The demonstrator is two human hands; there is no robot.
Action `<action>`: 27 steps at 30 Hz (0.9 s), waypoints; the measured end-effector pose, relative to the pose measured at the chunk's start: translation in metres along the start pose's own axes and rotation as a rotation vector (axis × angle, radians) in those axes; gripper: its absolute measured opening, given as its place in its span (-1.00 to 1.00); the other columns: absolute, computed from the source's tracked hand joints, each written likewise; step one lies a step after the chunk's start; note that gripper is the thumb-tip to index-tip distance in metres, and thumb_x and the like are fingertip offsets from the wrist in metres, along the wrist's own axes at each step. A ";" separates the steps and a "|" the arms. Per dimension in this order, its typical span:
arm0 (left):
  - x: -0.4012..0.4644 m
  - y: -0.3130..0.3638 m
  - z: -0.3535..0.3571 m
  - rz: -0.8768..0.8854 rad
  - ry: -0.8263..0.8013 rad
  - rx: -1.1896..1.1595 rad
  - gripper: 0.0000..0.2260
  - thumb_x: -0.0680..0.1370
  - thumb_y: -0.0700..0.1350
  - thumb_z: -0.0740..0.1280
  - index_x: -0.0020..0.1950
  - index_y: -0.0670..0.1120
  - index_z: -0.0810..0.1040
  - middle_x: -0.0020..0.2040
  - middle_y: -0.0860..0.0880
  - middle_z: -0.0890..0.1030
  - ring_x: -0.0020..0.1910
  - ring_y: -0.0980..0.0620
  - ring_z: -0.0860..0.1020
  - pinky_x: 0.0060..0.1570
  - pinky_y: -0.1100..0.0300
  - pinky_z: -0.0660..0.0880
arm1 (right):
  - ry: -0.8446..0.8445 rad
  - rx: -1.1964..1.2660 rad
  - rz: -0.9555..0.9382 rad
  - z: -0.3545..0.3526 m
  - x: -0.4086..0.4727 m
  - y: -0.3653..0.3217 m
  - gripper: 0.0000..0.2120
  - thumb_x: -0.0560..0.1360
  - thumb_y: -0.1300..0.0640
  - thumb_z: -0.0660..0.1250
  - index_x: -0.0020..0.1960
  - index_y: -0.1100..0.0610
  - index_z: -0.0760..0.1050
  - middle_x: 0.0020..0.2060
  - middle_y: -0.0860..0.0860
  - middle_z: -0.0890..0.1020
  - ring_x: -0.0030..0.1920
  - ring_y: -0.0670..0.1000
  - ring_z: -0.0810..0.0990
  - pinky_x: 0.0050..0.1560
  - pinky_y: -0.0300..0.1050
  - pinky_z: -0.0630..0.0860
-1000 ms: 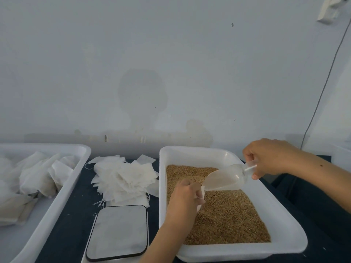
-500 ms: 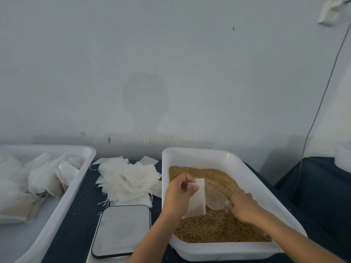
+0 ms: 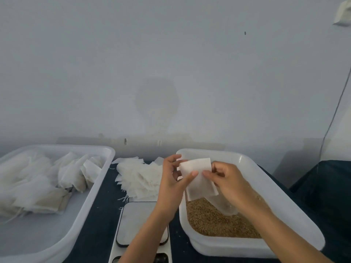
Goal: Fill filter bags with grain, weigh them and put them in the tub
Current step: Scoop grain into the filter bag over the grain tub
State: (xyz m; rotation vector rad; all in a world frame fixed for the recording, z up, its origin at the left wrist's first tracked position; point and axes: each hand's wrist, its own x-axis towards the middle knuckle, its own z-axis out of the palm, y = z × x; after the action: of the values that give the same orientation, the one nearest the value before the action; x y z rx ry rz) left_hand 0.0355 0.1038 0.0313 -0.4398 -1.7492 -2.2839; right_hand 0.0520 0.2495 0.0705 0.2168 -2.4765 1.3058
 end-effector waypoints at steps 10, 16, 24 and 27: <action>-0.019 0.007 -0.085 0.007 0.155 0.567 -0.83 0.47 -0.11 0.42 -0.24 -0.15 0.51 -0.36 -0.05 0.53 -0.37 0.07 0.45 -0.38 0.27 0.36 | -0.102 -0.082 0.006 0.095 0.003 -0.033 -0.82 0.52 0.20 0.32 -0.16 0.33 0.52 -0.25 0.16 0.62 -0.20 0.15 0.57 -0.20 -0.04 0.49; -0.020 -0.018 -0.111 -0.100 0.136 0.800 -0.69 0.43 -0.10 0.45 -0.38 -0.06 0.35 -0.47 0.07 0.37 -0.48 0.14 0.30 -0.49 0.36 0.24 | -0.176 -0.423 0.085 0.137 -0.001 -0.024 -0.71 0.55 0.22 0.18 -0.33 0.08 0.24 -0.34 -0.03 0.35 -0.16 0.08 0.42 -0.21 -0.14 0.27; -0.019 -0.038 -0.124 -0.135 0.065 1.072 -0.77 0.44 0.00 0.41 -0.25 -0.04 0.39 -0.34 0.08 0.44 -0.32 0.11 0.39 -0.40 0.26 0.22 | -0.247 -0.505 0.184 0.156 -0.003 -0.014 -0.80 0.57 0.24 0.16 0.17 0.23 0.41 0.12 0.15 0.53 0.12 0.13 0.53 -0.07 -0.12 0.40; -0.017 -0.040 -0.133 -0.097 0.113 1.037 -0.79 0.45 0.01 0.43 -0.11 0.00 0.41 -0.20 0.14 0.46 -0.14 0.12 0.40 -0.33 0.36 0.22 | -0.202 -0.409 0.210 0.160 -0.004 -0.007 -0.74 0.57 0.29 0.11 0.24 0.22 0.35 0.18 0.14 0.48 0.18 0.11 0.48 0.10 -0.09 0.41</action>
State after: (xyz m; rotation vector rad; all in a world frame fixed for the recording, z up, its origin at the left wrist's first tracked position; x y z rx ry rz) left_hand 0.0243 -0.0142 -0.0427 -0.0091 -2.5673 -1.1154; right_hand 0.0232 0.1139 -0.0095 -0.0134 -2.9377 0.8500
